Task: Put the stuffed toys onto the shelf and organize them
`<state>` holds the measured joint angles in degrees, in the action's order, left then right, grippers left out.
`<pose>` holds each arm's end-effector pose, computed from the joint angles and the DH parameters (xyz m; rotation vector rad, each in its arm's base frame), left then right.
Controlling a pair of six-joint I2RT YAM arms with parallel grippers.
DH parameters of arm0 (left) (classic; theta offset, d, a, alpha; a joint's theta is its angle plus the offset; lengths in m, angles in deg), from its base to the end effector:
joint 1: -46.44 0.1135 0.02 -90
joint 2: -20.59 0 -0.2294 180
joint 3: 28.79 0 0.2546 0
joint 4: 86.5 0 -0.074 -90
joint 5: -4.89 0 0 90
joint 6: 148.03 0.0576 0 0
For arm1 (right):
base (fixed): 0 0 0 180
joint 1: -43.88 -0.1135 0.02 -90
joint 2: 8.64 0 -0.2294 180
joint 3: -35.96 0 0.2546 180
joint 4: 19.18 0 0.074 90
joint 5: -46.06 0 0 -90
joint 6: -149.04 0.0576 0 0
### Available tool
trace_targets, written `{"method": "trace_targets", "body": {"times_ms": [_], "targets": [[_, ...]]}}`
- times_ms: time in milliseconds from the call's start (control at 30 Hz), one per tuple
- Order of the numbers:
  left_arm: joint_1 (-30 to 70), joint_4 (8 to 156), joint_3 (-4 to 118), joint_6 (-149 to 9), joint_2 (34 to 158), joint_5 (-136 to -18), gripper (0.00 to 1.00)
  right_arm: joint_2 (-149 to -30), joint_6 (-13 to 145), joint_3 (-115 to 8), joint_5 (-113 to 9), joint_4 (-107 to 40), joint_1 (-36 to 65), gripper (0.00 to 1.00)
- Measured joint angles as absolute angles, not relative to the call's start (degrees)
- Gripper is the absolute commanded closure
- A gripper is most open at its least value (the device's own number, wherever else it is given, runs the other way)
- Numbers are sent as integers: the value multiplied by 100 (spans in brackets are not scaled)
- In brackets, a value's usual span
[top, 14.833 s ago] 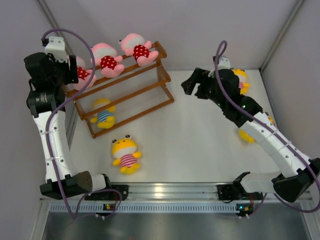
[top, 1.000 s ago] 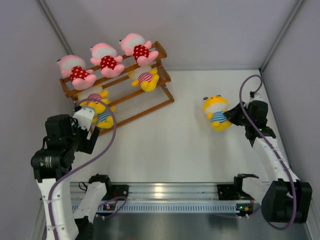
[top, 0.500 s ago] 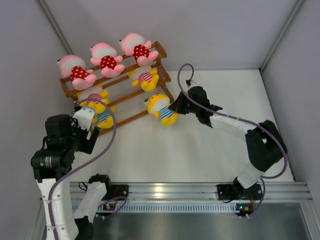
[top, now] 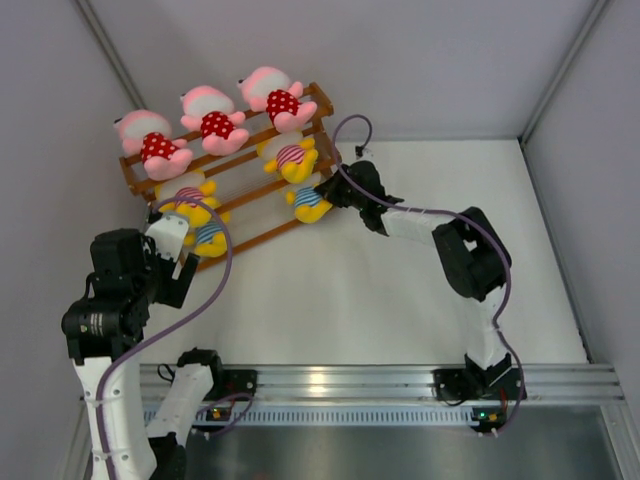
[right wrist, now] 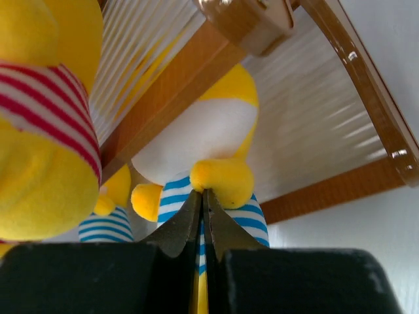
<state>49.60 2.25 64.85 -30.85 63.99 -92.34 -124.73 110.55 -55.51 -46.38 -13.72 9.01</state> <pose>0.1145 0.0136 0.3808 0.4164 2.2776 0.4171 0.3896 0.2745 0.1703 0.2660 2.0339 1.0302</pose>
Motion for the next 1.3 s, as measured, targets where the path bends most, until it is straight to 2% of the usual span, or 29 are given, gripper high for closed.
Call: {"method": "trace_targets", "body": {"times_ms": [333, 433, 467, 567, 800, 967, 1300], "targets": [[4917, 225, 6476, -3080, 6399, -9304, 5, -13182, 11284, -6192, -4500, -1143, 901, 99], [4906, 225, 6445, -3080, 6399, -9319, 5, -13287, 11308, -6257, -4498, -1114, 901, 79], [4903, 225, 6434, -3080, 6399, -9328, 5, -13300, 11319, -6257, -4509, -1114, 903, 66], [4899, 225, 6410, -3080, 6397, -9336, 5, -13302, 11284, -6255, -4550, -1099, 901, 52], [4875, 225, 6373, -3076, 6393, -9352, 5, -13214, 10954, -6238, -4557, -1197, 901, 48], [4860, 221, 6351, -3063, 6384, -9354, 5, -12605, 10642, -5739, -4596, -1217, 859, 47], [4858, 223, 6343, -3041, 6384, -9352, 5, -12176, 10452, -5453, -4216, -1398, 383, 42]]}}
